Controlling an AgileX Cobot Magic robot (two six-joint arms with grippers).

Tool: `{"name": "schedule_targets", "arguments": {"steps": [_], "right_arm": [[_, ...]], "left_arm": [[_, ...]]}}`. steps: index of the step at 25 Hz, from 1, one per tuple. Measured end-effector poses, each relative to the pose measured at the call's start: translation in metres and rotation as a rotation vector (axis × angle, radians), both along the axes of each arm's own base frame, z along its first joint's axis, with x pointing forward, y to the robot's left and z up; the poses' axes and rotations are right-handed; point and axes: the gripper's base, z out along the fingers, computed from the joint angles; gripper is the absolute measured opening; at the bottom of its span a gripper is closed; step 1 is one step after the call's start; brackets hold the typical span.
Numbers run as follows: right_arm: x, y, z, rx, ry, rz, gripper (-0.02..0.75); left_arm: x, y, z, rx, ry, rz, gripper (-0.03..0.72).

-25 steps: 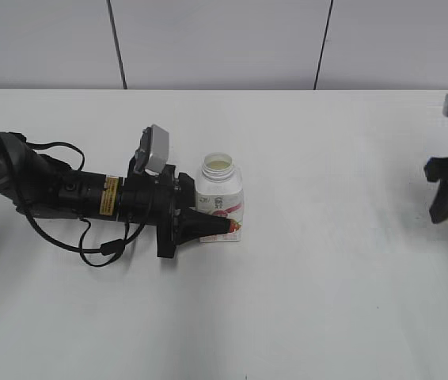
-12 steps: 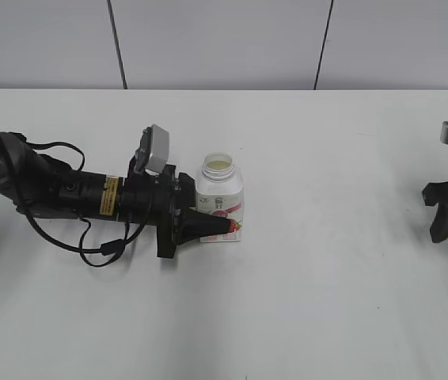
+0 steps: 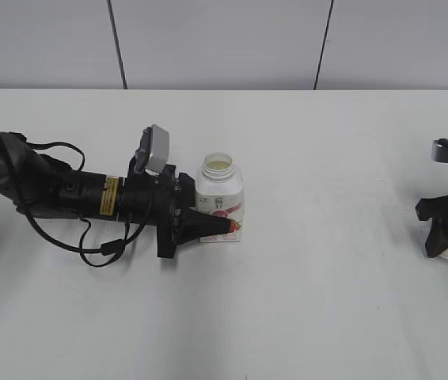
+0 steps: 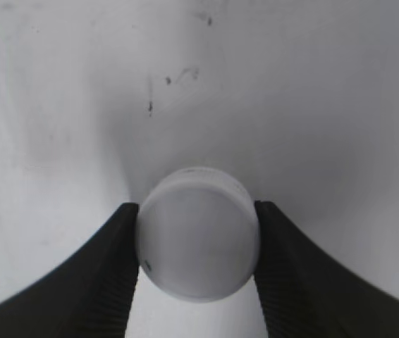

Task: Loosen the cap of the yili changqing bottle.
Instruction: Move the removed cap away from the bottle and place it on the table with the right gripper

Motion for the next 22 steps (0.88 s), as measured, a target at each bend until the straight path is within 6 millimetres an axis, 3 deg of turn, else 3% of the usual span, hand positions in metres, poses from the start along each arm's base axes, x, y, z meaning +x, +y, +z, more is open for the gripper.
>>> {"name": "schedule_targets", "arguments": {"steps": [10, 16, 22], "right_arm": [[0.0001, -0.0002, -0.0012, -0.001, 0.006, -0.009, 0.389], [0.0001, -0.0002, -0.0012, 0.000, 0.007, -0.021, 0.552], [0.0005, 0.0005, -0.0007, 0.009, 0.008, -0.033, 0.568]], "left_arm": [[0.0000, 0.0000, 0.0000, 0.000, 0.000, 0.000, 0.365], [0.0000, 0.0000, 0.0000, 0.000, 0.000, 0.000, 0.365], [-0.0002, -0.0003, 0.0000, 0.000, 0.000, -0.001, 0.365]]}}
